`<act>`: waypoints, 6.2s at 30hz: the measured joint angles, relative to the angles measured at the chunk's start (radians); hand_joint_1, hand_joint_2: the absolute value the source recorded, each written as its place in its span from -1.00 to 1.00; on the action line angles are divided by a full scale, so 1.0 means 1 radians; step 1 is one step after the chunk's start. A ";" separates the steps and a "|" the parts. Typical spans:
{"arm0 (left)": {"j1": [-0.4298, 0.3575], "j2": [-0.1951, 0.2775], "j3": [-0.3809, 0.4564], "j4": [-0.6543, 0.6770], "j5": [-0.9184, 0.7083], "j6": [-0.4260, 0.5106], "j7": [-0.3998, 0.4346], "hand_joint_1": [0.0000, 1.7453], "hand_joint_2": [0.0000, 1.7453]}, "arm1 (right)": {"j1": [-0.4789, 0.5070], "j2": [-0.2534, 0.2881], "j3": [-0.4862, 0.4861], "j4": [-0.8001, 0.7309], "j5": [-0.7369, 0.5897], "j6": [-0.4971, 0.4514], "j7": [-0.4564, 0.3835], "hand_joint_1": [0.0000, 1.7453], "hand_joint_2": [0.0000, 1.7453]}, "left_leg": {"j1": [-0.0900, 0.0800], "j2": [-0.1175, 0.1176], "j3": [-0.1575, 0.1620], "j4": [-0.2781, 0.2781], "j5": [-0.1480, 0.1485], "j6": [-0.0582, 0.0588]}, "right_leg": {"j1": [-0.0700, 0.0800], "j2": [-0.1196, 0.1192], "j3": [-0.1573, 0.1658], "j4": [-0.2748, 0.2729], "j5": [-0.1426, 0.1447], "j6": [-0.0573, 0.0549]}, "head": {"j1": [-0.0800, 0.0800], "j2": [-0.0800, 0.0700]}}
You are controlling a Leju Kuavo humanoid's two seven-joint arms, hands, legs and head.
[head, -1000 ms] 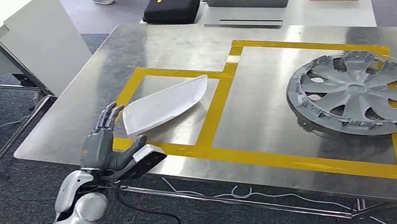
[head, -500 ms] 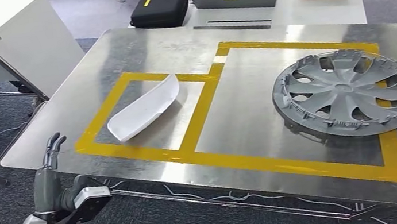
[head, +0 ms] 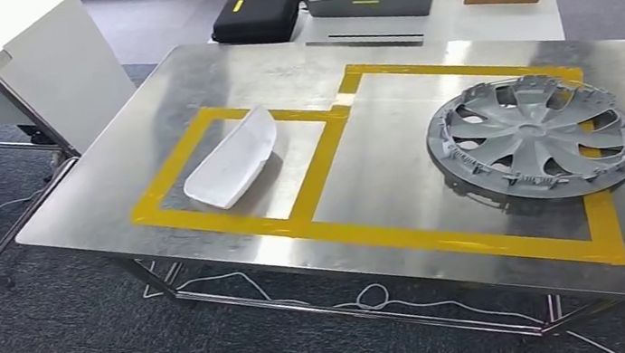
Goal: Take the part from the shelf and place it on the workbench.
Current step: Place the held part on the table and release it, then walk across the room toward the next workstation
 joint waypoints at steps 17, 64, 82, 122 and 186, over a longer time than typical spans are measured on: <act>-0.119 0.012 0.465 0.792 -0.088 0.154 0.012 -1.00 -1.00 | 0.001 0.006 -0.034 0.003 0.000 0.003 0.002 -1.00 -1.00 | -0.001 -0.001 -0.155 0.106 0.005 -0.040 | 0.004 -0.014 0.183 -0.092 -0.078 -0.051 | -0.005 0.000; -0.169 -0.007 0.391 1.197 -0.394 -0.018 0.274 -1.00 -1.00 | -0.027 0.018 -0.084 0.003 -0.003 -0.012 -0.009 -1.00 -1.00 | 0.010 0.001 -0.077 0.018 0.052 0.000 | 0.007 -0.021 0.121 0.113 -0.224 0.002 | -0.014 0.000; -0.169 -0.034 0.391 1.197 -0.437 0.001 0.292 -1.00 -1.00 | -0.020 0.010 -0.106 0.003 -0.004 -0.016 0.016 -1.00 -1.00 | 0.012 -0.019 -0.220 0.291 -0.060 -0.054 | 0.002 -0.047 0.155 -0.055 -0.082 -0.045 | -0.026 0.000; -0.163 -0.079 0.391 1.186 -0.514 -0.023 0.266 -1.00 -1.00 | -0.024 -0.022 -0.122 0.003 0.013 -0.006 0.014 -1.00 -1.00 | -0.009 0.035 -0.095 0.029 0.063 -0.001 | 0.013 -0.120 0.144 -0.020 -0.113 -0.019 | -0.030 0.000; -0.155 -0.114 0.446 1.131 -0.608 -0.117 0.210 -1.00 -1.00 | -0.028 -0.031 -0.148 0.003 0.054 0.005 -0.055 -1.00 -1.00 | -0.013 -0.005 -0.059 0.021 0.039 0.030 | -0.002 -0.026 0.140 0.123 -0.215 0.005 | -0.027 -0.001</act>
